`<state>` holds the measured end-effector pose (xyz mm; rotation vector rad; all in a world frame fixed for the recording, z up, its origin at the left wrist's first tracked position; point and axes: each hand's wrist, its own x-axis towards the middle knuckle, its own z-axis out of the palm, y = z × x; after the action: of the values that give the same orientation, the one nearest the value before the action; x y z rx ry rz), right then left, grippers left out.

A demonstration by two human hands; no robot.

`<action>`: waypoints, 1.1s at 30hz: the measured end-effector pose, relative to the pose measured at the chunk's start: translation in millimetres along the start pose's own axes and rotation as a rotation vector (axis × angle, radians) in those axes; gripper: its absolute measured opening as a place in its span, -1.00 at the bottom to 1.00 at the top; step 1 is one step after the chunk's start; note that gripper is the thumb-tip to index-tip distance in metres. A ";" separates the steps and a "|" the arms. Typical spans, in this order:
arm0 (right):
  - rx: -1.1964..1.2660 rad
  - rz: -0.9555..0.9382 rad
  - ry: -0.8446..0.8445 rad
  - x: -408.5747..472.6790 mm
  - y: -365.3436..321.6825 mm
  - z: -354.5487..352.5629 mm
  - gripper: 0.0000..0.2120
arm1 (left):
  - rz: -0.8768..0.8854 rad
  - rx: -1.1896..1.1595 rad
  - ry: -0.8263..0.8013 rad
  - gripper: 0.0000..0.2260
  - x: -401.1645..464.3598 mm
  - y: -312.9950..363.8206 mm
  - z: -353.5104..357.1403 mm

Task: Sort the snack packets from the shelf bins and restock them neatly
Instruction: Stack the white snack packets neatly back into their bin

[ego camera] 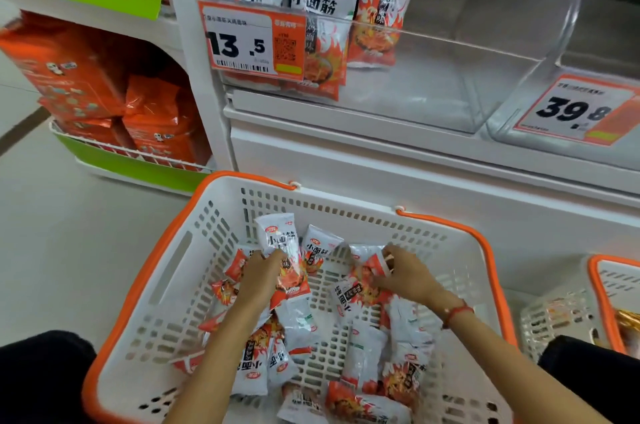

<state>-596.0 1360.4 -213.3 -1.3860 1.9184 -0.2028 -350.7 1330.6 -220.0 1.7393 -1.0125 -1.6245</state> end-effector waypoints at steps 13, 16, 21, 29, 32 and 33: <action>1.026 -0.010 0.138 -77.0 -83.5 -27.6 -0.63 | 0.001 -0.435 -0.208 -0.87 -50.9 74.7 40.4; 0.811 -0.120 0.213 -81.8 -88.0 -25.8 -0.65 | 0.147 -0.359 -0.224 -0.72 -57.4 85.6 43.6; 0.580 -0.333 0.372 -93.4 -102.1 -39.4 -0.74 | 0.350 -0.172 -0.169 -0.76 -74.0 99.7 41.1; 0.655 -0.437 0.085 -100.9 -110.6 -86.0 -0.63 | 0.513 0.010 -0.259 -0.85 -101.7 132.4 35.5; 0.641 -0.476 0.128 -108.2 -119.4 -110.5 -0.61 | 0.664 0.038 -0.247 -0.72 -109.8 156.5 33.9; 0.640 -0.504 0.169 -111.0 -123.7 -118.3 -0.61 | 0.709 0.021 -0.219 -0.66 -113.9 168.8 33.7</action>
<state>-564.5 1373.5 -12.1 -1.3868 1.3950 -1.1008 -408.8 1331.6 -21.9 1.0298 -1.5322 -1.3380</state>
